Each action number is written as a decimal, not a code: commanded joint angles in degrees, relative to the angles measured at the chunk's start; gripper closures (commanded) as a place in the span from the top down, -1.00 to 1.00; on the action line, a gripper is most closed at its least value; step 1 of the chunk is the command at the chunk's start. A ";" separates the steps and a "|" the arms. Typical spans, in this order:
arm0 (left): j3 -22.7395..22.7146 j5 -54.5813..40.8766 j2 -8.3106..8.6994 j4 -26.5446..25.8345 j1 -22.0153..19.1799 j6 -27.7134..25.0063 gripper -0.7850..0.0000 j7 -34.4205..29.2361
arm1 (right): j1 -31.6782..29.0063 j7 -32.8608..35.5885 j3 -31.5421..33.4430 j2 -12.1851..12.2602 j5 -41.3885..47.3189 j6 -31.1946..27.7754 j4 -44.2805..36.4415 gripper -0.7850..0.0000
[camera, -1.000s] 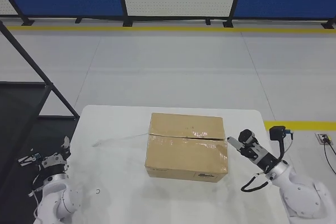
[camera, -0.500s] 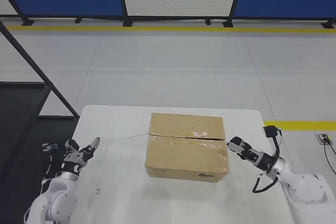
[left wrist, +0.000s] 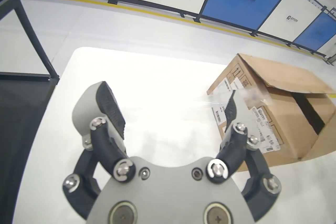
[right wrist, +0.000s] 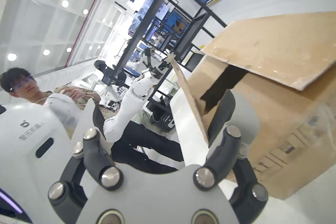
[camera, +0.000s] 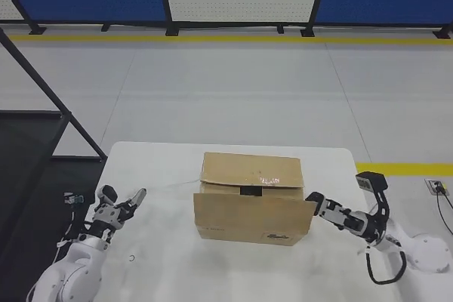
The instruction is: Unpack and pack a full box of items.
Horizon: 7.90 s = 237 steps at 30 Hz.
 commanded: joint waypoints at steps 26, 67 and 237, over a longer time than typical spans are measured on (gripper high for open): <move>6.32 2.30 2.92 -2.52 1.42 -23.20 1.00 -16.22 | -13.94 -10.99 -8.06 8.80 -10.12 -10.81 -3.46 1.00; 13.09 2.80 3.29 1.38 -1.76 -15.54 1.00 -15.27 | 1.54 -25.78 -14.10 7.87 8.56 22.92 2.75 1.00; -1.30 -15.55 6.27 1.80 4.25 -9.00 1.00 -5.12 | 42.52 -35.15 -42.56 -22.76 15.85 34.90 34.67 1.00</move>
